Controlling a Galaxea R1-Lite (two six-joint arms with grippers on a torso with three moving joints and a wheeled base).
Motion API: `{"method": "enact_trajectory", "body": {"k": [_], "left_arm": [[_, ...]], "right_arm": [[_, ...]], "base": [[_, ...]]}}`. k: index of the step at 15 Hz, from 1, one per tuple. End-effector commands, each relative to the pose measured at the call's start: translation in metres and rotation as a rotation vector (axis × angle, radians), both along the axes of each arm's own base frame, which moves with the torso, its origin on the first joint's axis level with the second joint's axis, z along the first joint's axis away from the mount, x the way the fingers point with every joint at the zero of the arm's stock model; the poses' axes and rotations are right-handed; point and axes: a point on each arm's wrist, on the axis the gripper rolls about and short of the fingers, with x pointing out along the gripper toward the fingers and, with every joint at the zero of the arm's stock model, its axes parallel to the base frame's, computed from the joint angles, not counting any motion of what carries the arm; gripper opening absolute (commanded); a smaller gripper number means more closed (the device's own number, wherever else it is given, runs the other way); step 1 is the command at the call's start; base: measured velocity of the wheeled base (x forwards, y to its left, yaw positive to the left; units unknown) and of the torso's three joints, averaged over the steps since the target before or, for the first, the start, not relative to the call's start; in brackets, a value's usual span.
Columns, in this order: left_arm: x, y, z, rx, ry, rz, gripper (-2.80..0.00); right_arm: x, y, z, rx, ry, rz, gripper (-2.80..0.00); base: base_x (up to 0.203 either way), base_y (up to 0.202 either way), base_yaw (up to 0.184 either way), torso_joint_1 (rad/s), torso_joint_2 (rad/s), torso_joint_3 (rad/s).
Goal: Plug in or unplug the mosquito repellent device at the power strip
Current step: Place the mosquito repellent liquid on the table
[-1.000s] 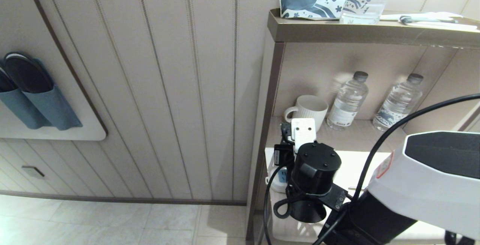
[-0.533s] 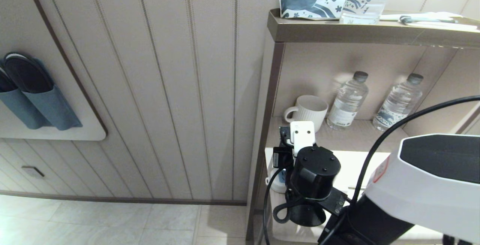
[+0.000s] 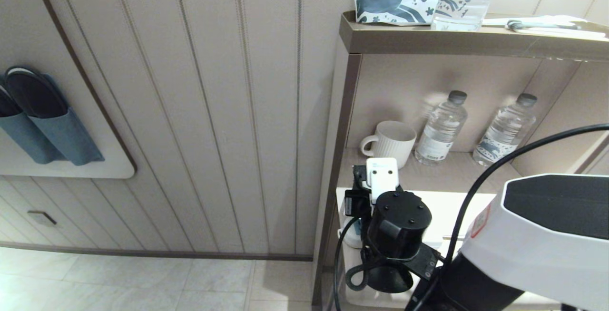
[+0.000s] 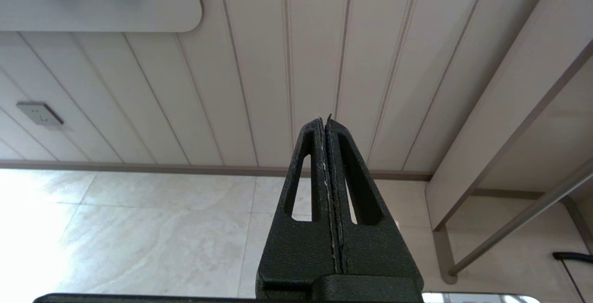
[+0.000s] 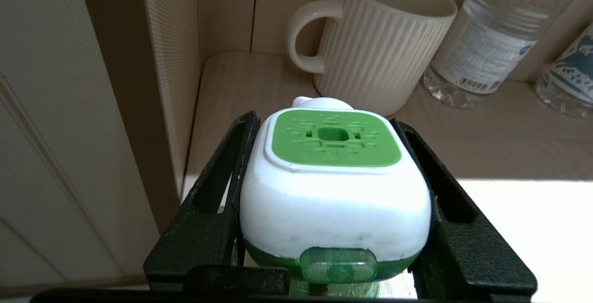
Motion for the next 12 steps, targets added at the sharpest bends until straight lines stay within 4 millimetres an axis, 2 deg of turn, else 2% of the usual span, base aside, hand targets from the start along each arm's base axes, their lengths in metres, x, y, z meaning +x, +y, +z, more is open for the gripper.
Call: {"method": "enact_trajectory", "body": {"k": [1,5,12], "left_arm": [[0.0,0.0,0.0,0.0,0.002,0.0,-2.8],[0.0,0.0,0.0,0.0,0.002,-0.001,-2.8],[0.0,0.0,0.0,0.0,0.002,0.001,-2.8]], "right_arm": [[0.0,-0.002,0.01,0.034,-0.036,-0.01,-2.8],[-0.001,-0.007,0.025,0.041,-0.063,-0.018,-2.8],[-0.006,-0.009,0.027,0.04,-0.061,-0.014,-2.8]], "base": [[0.0,0.0,0.0,0.0,0.0,0.0],[0.0,0.0,0.0,0.0,0.0,0.0],[0.0,0.0,0.0,0.0,0.0,0.0]]}}
